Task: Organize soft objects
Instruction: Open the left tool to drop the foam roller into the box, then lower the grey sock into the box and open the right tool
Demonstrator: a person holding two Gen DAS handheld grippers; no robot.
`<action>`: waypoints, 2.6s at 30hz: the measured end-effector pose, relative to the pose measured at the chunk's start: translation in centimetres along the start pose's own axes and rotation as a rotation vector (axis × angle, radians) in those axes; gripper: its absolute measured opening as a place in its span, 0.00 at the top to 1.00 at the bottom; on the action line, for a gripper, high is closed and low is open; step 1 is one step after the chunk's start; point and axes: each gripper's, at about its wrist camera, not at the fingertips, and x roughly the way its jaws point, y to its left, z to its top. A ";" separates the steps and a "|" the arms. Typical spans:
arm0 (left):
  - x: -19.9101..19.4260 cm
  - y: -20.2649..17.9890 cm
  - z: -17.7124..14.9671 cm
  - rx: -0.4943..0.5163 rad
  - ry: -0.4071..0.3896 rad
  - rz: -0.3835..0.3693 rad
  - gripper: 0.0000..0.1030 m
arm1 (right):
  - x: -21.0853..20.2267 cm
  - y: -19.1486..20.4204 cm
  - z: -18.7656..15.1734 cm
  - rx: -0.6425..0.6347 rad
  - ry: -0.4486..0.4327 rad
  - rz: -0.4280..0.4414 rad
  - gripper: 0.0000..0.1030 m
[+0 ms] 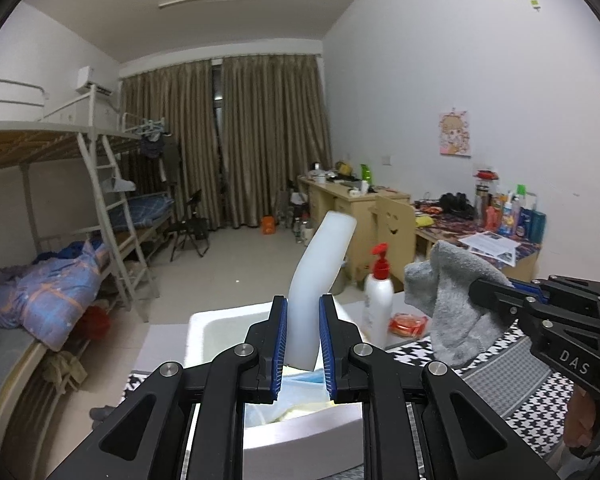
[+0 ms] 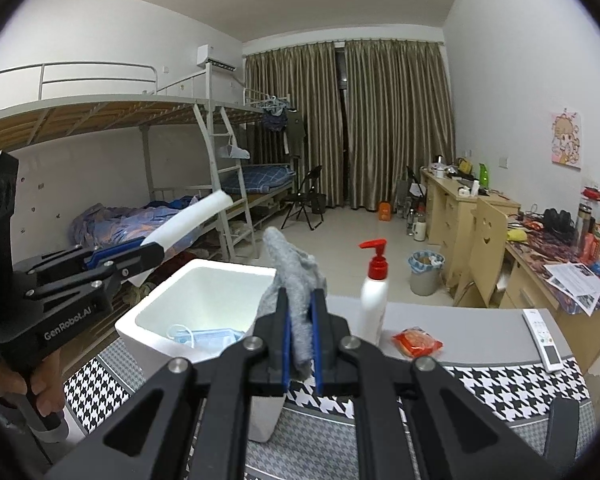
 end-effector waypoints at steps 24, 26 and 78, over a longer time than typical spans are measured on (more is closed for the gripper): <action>3.3 2.9 -1.6 -0.051 0.097 0.034 0.68 | 2.0 1.5 0.9 -0.030 0.028 0.011 0.89; 3.2 3.2 -1.7 -0.059 0.095 0.041 0.50 | 2.2 1.7 1.0 -0.035 0.030 0.011 0.89; -1.8 9.0 -4.0 -0.159 0.027 0.185 0.01 | 7.7 4.6 1.3 -0.094 0.130 0.119 0.35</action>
